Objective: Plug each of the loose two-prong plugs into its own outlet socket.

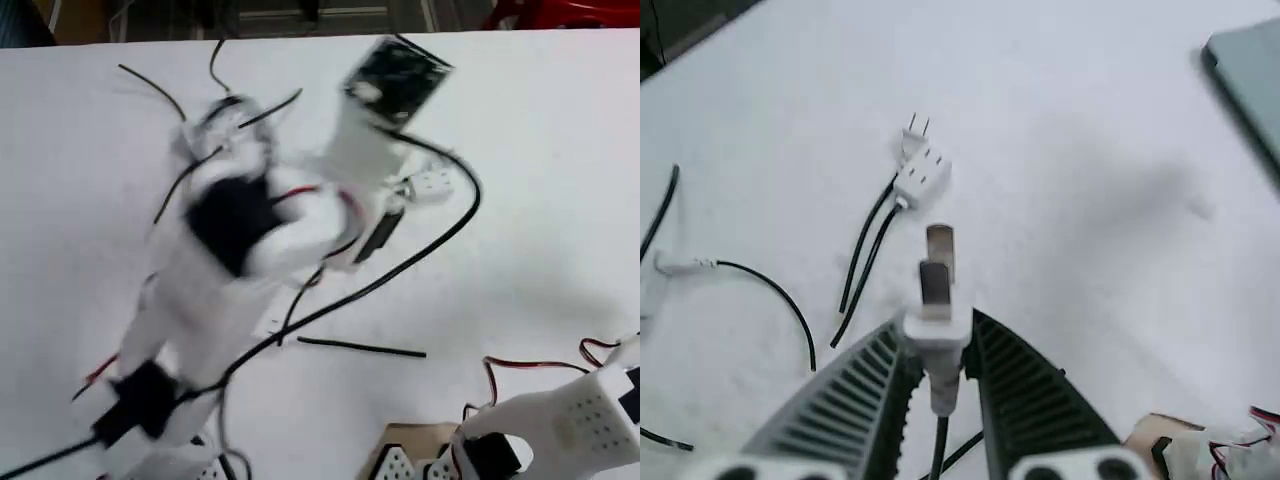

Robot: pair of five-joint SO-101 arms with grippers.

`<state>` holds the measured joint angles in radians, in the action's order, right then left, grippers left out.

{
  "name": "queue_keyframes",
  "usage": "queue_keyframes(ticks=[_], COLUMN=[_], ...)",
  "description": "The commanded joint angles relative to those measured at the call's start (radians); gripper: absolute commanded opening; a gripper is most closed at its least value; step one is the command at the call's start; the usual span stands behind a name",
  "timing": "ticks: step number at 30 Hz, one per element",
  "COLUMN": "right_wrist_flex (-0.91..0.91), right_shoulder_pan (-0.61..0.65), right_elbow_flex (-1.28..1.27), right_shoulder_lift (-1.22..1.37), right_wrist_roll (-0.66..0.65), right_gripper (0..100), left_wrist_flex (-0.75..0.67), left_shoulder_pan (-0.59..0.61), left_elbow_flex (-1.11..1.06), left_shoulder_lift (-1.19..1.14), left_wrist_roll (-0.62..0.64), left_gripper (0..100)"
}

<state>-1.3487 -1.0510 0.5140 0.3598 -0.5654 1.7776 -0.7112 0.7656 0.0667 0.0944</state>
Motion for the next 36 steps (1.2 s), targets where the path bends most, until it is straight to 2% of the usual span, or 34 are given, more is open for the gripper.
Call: queue_keyframes(ticks=[1,5,8,19,23,27,31,36], right_wrist_flex=[-0.024,-0.045,-0.062,-0.088,-0.117,-0.176,-0.223,-0.259], right_shoulder_pan=[0.025,0.053,0.074,0.140,0.200,0.315,0.481,0.811], right_elbow_flex=[0.038,0.043,0.044,0.041,0.040,0.043,0.044,0.043], right_shoulder_lift=[-0.071,-0.071,-0.073,-0.189,-0.252,-0.335,-0.466,-0.699], right_wrist_roll=[0.006,0.006,0.006,0.008,0.008,0.005,0.000,0.000], right_gripper=[3.3,3.3,3.2,3.1,3.1,3.1,3.1,2.7], left_wrist_flex=[-0.011,-0.097,-0.250,-1.171,-1.407,-1.533,-1.634,-1.811], left_shoulder_pan=[0.008,0.015,0.015,0.015,0.012,0.010,0.010,0.016], left_elbow_flex=[-0.072,-0.310,-0.574,-1.608,-1.881,-2.051,-2.150,-2.248], left_shoulder_lift=[0.254,0.449,0.618,1.330,1.523,1.621,1.641,1.643], left_wrist_roll=[0.011,0.011,0.011,0.003,0.003,0.005,0.005,0.002], left_gripper=[2,2,2,2,2,2,2,2])
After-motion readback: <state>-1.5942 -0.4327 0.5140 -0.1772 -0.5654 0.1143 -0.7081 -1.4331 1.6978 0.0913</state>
